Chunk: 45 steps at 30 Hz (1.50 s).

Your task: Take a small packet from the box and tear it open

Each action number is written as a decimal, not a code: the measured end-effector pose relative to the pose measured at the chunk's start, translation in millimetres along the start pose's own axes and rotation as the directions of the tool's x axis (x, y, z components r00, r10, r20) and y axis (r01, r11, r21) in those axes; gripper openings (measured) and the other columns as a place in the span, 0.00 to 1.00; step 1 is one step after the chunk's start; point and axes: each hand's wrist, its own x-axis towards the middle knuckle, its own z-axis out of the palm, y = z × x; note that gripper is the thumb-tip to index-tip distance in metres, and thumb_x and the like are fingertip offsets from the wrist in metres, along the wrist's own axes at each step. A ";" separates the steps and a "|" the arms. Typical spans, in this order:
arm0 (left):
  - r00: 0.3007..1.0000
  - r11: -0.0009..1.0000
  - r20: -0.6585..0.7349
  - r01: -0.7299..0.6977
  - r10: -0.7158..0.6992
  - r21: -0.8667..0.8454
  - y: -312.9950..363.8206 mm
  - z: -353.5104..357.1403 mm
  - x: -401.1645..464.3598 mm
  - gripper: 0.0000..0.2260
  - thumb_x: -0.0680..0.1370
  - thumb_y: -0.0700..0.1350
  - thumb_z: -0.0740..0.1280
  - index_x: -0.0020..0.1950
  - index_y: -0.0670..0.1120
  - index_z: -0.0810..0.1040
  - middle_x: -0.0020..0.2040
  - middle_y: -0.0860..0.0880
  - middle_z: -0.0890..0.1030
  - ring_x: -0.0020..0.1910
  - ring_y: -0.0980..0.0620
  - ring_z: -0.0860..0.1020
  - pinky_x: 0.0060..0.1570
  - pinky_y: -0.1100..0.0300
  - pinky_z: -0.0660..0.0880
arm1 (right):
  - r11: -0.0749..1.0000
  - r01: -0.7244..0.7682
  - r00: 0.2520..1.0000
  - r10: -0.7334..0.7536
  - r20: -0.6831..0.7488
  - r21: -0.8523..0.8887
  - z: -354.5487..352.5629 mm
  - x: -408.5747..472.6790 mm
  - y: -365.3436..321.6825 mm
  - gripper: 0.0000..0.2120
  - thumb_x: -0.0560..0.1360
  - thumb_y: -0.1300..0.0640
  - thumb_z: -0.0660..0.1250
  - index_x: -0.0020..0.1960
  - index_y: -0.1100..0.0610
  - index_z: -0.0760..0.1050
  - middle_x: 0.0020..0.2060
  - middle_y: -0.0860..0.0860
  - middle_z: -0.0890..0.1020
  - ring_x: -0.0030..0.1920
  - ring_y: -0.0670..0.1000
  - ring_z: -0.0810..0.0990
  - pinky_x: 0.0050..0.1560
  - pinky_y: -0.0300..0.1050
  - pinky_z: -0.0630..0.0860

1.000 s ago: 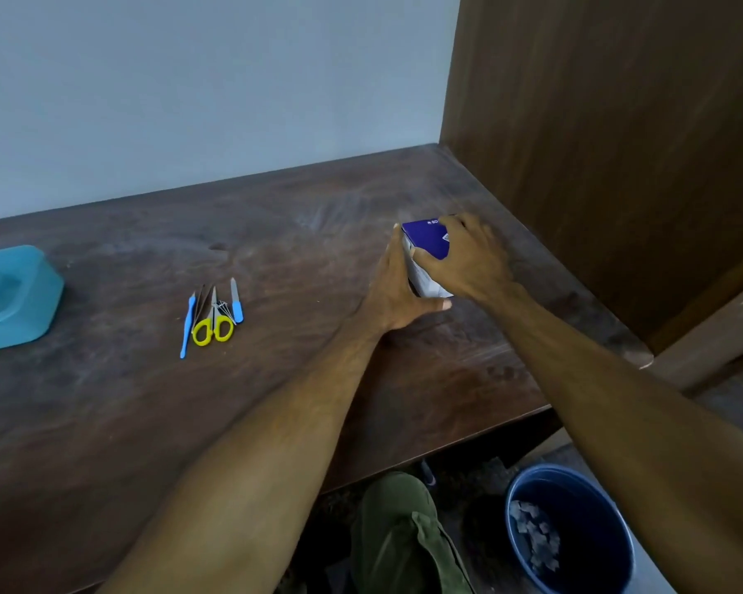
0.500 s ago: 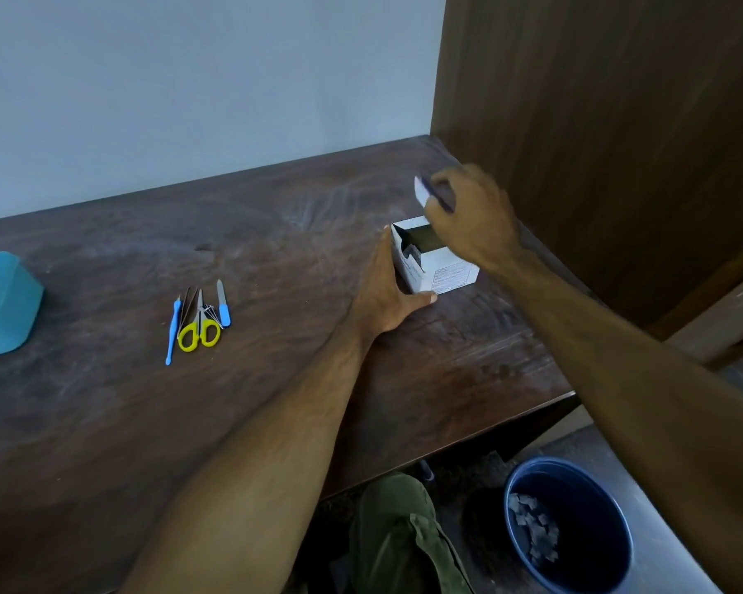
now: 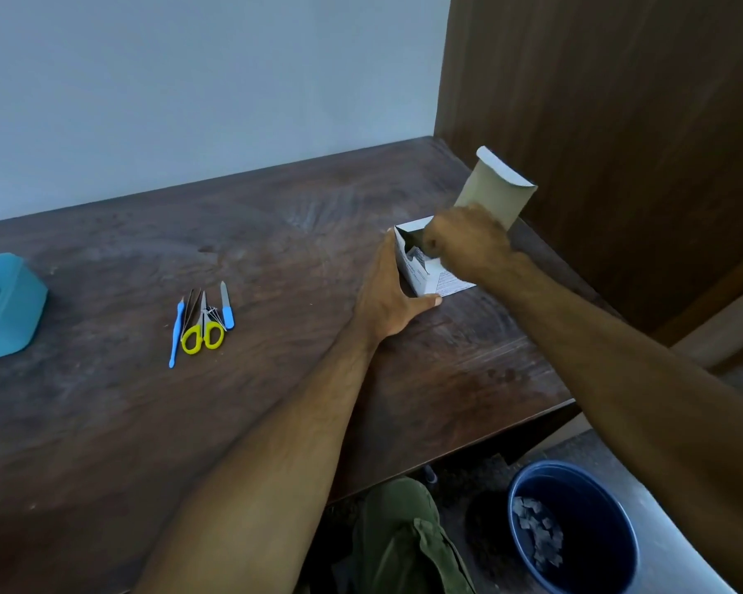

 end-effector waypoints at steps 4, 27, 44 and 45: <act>1.000 1.000 -0.008 0.013 -0.013 -0.005 0.7 0.3 0.0 0.49 0.64 0.51 0.80 0.76 0.44 0.55 0.70 0.48 0.69 0.68 0.52 0.69 0.69 0.53 0.67 | 0.944 -0.052 0.994 0.018 0.108 0.325 12.0 9.8 0.1 0.09 0.73 0.56 0.65 0.40 0.55 0.83 0.41 0.51 0.86 0.42 0.53 0.81 0.46 0.46 0.77; 1.000 1.000 -0.027 0.006 -0.007 -0.029 3.1 -1.1 -2.0 0.49 0.63 0.48 0.81 0.76 0.47 0.55 0.72 0.52 0.68 0.66 0.63 0.66 0.65 0.65 0.63 | 0.841 -0.113 0.958 -0.049 0.282 0.529 -7.5 22.7 -4.7 0.14 0.72 0.69 0.65 0.55 0.59 0.82 0.50 0.55 0.84 0.52 0.56 0.81 0.57 0.54 0.78; 0.997 0.996 -0.035 0.060 -0.062 -0.066 6.5 -11.4 -14.3 0.42 0.65 0.50 0.79 0.73 0.47 0.60 0.68 0.54 0.67 0.64 0.62 0.67 0.62 0.70 0.65 | 0.695 0.087 0.884 0.277 -0.377 0.714 -34.4 -10.0 -58.7 0.06 0.77 0.62 0.63 0.46 0.57 0.79 0.42 0.47 0.81 0.43 0.45 0.78 0.44 0.38 0.75; 0.996 0.994 -0.056 0.062 -0.067 -0.088 6.8 -15.8 -19.1 0.37 0.68 0.46 0.78 0.71 0.45 0.62 0.66 0.54 0.68 0.61 0.63 0.67 0.57 0.77 0.64 | 0.611 0.058 0.882 0.339 -0.327 0.790 -30.0 -12.1 -62.3 0.06 0.77 0.62 0.64 0.47 0.57 0.79 0.42 0.45 0.81 0.42 0.42 0.78 0.43 0.32 0.74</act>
